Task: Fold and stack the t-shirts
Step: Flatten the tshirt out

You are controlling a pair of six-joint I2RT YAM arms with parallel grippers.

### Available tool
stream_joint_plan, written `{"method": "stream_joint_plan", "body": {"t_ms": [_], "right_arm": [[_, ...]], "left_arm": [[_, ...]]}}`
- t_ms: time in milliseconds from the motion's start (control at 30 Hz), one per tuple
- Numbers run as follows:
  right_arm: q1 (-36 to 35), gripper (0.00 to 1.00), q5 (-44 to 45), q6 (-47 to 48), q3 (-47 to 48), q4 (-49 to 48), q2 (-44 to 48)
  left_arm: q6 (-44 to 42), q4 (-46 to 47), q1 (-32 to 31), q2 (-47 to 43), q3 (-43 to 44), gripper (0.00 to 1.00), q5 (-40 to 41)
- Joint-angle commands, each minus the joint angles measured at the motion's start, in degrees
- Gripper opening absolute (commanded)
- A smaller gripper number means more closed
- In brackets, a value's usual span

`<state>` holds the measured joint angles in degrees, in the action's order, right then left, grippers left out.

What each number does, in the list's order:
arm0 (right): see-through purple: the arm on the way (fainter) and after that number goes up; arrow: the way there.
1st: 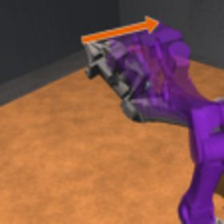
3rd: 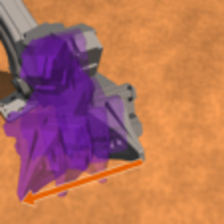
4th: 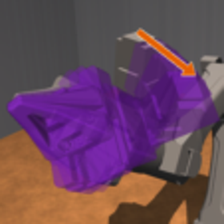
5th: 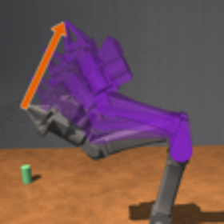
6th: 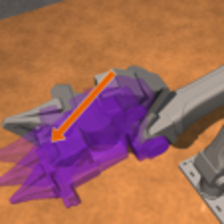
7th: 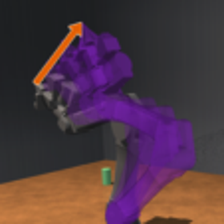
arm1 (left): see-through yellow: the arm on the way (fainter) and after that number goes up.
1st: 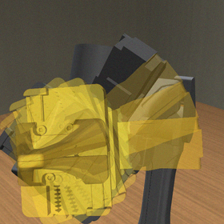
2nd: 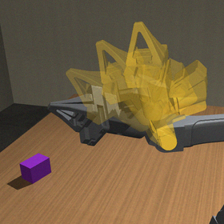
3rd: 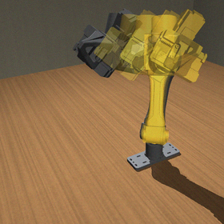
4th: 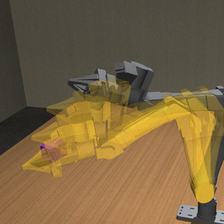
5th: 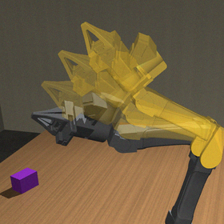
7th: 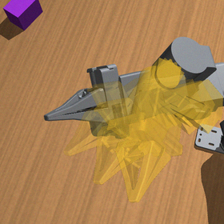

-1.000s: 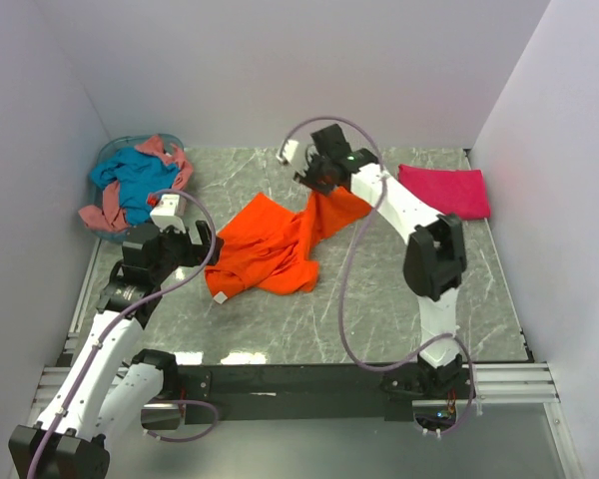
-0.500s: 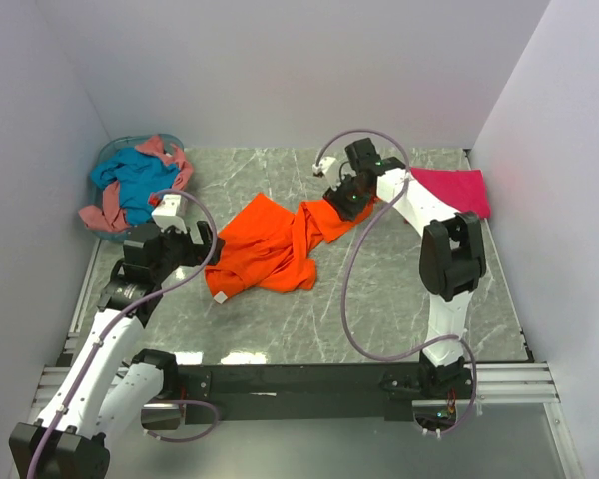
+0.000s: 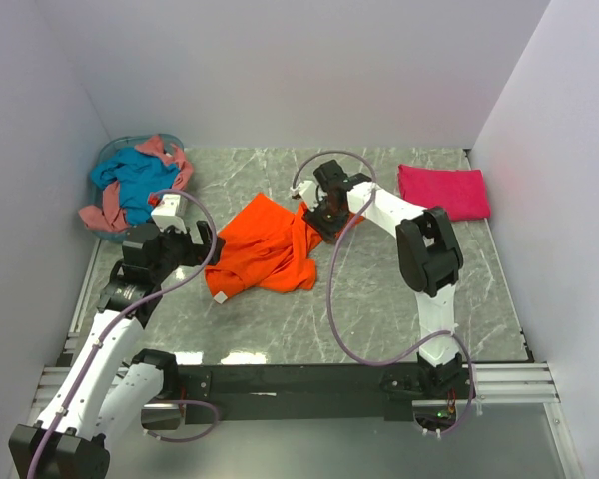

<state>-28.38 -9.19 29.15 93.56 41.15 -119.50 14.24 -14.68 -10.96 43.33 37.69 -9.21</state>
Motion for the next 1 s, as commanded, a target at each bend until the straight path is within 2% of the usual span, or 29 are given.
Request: {"method": "stream_joint_plan", "body": {"t_ms": [0,233,333,367,467,600,733,867,933,967], "right_arm": [[-0.7,0.52,3.9,-2.8,1.9,-2.1,-1.3],[-0.8,0.49,3.5,-3.1,2.7,-1.0,-3.6],[-0.8,0.36,2.9,-3.1,2.8,0.1,-3.9],[-0.7,0.24,2.9,-3.0,2.9,0.3,-3.6],[-0.6,0.06,4.3,-2.0,0.0,-0.2,0.3],[0.1,0.01,4.6,-0.3,-6.3,1.0,10.6],[2.7,0.00,0.6,4.9,-13.0,6.5,21.5],[6.7,0.00,-10.0,19.4,-21.9,20.1,33.4],[9.1,0.00,-10.4,24.9,-28.1,24.7,40.7],[12.9,0.00,-9.6,28.4,-30.1,27.0,43.0]], "left_arm": [[-0.6,1.6,0.0,-0.5,1.0,1.00,-1.0],[-0.6,1.8,0.0,-1.1,0.8,1.00,-0.7],[-0.6,1.6,0.0,-1.1,0.9,0.99,-0.8],[-0.6,1.6,0.0,-1.1,0.8,1.00,-0.7],[-0.6,1.7,0.0,-1.1,0.8,0.99,-0.7],[-0.7,1.8,0.0,-1.1,0.8,0.99,-1.1],[-0.8,1.8,0.0,-1.3,0.8,0.99,-2.0],[-0.9,2.0,0.0,-1.9,0.6,0.99,-2.7],[-0.8,2.1,0.0,-2.4,0.6,1.00,-3.7],[-0.8,2.2,0.0,-2.6,0.5,1.00,-4.1]]}}
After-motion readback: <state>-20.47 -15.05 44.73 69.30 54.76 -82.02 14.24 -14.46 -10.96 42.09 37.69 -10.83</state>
